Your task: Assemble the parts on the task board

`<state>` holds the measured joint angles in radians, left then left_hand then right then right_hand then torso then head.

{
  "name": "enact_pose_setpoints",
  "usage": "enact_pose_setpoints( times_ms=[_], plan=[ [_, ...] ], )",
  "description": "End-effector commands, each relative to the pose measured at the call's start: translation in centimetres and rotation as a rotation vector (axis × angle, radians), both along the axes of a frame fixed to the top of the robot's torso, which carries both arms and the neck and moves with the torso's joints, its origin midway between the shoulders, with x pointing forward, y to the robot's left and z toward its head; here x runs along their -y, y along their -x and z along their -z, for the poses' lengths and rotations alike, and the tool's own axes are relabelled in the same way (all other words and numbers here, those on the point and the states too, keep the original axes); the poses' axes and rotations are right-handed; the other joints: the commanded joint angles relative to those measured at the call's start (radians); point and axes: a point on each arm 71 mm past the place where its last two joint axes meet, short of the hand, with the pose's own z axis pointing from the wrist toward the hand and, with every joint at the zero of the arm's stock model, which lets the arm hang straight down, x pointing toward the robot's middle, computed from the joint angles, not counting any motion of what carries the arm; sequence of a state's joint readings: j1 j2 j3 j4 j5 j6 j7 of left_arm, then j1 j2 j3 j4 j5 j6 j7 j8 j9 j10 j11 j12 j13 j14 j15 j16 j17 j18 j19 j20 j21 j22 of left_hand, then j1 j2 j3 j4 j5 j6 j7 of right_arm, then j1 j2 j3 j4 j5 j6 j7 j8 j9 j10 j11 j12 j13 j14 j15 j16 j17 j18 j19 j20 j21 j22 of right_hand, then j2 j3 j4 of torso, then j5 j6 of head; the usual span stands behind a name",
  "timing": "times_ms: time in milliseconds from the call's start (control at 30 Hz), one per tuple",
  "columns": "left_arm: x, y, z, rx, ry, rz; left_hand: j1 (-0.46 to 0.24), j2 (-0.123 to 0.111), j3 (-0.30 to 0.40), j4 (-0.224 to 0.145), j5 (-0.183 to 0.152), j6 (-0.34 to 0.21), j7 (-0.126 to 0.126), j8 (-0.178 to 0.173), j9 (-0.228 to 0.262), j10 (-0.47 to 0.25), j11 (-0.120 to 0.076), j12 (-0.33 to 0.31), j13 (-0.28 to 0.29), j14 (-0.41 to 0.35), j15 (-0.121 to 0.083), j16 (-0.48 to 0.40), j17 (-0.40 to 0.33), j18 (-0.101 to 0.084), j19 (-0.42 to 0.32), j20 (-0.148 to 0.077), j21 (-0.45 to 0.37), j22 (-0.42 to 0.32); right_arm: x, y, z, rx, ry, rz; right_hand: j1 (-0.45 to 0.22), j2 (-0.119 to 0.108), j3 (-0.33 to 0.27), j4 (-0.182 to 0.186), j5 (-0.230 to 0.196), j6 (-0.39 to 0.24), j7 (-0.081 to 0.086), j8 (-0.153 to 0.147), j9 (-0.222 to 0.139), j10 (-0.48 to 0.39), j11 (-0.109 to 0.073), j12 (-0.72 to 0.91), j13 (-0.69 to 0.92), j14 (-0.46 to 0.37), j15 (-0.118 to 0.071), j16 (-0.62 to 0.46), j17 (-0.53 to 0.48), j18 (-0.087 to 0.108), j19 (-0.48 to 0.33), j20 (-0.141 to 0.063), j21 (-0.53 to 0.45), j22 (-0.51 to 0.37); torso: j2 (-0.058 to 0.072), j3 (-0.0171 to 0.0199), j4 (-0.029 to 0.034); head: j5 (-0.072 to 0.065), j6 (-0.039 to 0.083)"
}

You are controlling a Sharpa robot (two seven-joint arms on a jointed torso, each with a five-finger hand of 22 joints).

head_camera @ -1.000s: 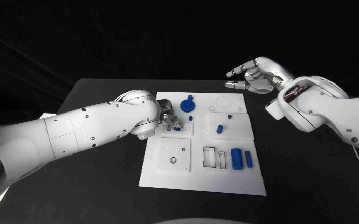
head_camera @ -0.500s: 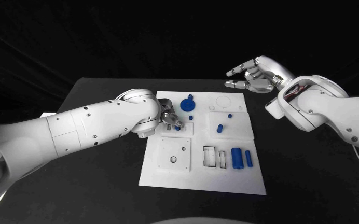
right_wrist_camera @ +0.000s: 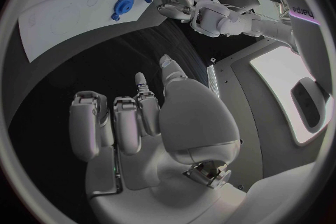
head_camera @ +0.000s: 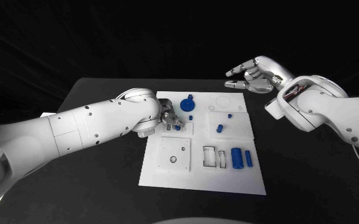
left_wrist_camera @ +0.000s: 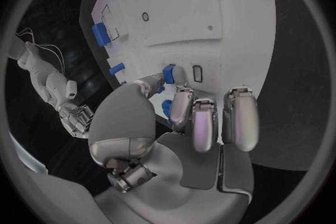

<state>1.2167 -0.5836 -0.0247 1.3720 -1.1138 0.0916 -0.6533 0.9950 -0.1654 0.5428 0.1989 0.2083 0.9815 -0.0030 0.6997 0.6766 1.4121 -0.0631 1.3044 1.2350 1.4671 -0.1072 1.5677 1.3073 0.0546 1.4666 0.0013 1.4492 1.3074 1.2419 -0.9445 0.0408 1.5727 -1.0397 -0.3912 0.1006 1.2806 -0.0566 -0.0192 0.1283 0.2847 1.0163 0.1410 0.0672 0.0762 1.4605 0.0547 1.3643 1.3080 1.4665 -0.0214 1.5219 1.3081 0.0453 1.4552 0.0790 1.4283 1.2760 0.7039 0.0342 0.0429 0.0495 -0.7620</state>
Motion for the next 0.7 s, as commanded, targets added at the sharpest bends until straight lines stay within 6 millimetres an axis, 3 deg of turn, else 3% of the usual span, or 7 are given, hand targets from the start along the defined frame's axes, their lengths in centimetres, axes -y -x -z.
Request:
enact_pose_setpoints(
  times_ms=[33, 400, 500, 633, 700],
  plan=[
    [0.18, 0.30, 0.64, -0.036, -0.022, 0.023, -0.021, -0.001, -0.027, 0.013, -0.002, 0.005, 0.006, -0.005, 0.003, 0.005, 0.001, 0.003, 0.002, 0.104, -0.008, 0.003, 0.263, -0.014, 0.048, -0.007, 0.006, 0.074, -0.14, 0.09, 0.02, -0.001, 0.002, -0.014, 0.006, 0.001, -0.007, 0.000, 0.007, -0.001, -0.002, 0.006, 0.001, -0.006, -0.002, -0.004, 0.124, 0.084, -0.001, -0.006, 0.178, 0.017, -0.007, 0.002, -0.007, -0.002, 0.000, -0.0002, -0.0005, -0.001, 0.001],
    [0.21, 0.29, 0.51, -0.021, -0.009, 0.013, -0.038, -0.002, -0.158, 0.058, -0.002, 0.010, 0.006, -0.016, 0.015, 0.005, 0.001, 0.001, 0.005, 0.104, -0.007, 0.003, 0.263, -0.014, 0.047, -0.006, 0.005, 0.075, -0.10, 0.09, 0.03, -0.003, 0.003, -0.014, 0.003, 0.000, -0.011, 0.002, 0.006, -0.002, -0.002, 0.005, 0.001, -0.009, -0.001, -0.009, 0.120, 0.083, -0.001, -0.009, 0.174, 0.018, -0.010, 0.002, -0.010, -0.008, 0.000, -0.0010, 0.0004, -0.003, 0.003],
    [0.15, 0.34, 0.36, -0.009, 0.003, 0.004, -0.057, -0.013, -0.229, 0.085, -0.005, 0.011, 0.006, -0.021, 0.019, 0.004, 0.001, -0.001, 0.004, 0.104, -0.008, 0.003, 0.263, -0.014, 0.047, -0.007, 0.003, 0.074, -0.08, 0.07, 0.03, -0.003, 0.002, -0.013, 0.003, 0.000, -0.011, 0.002, 0.006, -0.002, -0.002, 0.005, 0.001, -0.009, -0.001, -0.009, 0.120, 0.083, -0.001, -0.009, 0.174, 0.018, -0.010, 0.002, -0.010, -0.008, 0.000, -0.0013, 0.0005, -0.003, 0.004],
    [-0.12, 0.34, 0.05, 0.007, 0.022, -0.014, -0.065, 0.005, -0.337, 0.090, -0.060, 0.011, 0.005, -0.027, 0.026, 0.002, 0.000, -0.003, 0.004, 0.104, -0.010, 0.003, 0.263, -0.013, 0.046, -0.008, 0.000, 0.071, -0.04, 0.04, 0.05, -0.004, 0.003, -0.012, 0.001, 0.000, -0.013, 0.004, 0.006, -0.002, -0.002, 0.005, 0.001, -0.011, -0.001, -0.012, 0.118, 0.082, -0.001, -0.010, 0.173, 0.018, -0.011, 0.002, -0.011, -0.010, 0.000, -0.0017, 0.0004, -0.004, 0.006],
    [-0.27, 0.33, -0.13, 0.014, 0.029, -0.021, -0.062, 0.012, -0.366, 0.092, -0.069, 0.011, 0.004, -0.029, 0.028, 0.001, 0.000, -0.005, 0.003, 0.104, -0.010, 0.003, 0.263, -0.012, 0.045, -0.009, -0.002, 0.069, -0.02, 0.02, 0.06, -0.005, 0.003, -0.011, 0.001, 0.000, -0.013, 0.004, 0.006, -0.002, -0.002, 0.005, 0.001, -0.011, -0.001, -0.012, 0.118, 0.082, -0.001, -0.010, 0.173, 0.018, -0.011, 0.002, -0.011, -0.010, -0.001, -0.0016, 0.0005, -0.004, 0.006]
  ],
)
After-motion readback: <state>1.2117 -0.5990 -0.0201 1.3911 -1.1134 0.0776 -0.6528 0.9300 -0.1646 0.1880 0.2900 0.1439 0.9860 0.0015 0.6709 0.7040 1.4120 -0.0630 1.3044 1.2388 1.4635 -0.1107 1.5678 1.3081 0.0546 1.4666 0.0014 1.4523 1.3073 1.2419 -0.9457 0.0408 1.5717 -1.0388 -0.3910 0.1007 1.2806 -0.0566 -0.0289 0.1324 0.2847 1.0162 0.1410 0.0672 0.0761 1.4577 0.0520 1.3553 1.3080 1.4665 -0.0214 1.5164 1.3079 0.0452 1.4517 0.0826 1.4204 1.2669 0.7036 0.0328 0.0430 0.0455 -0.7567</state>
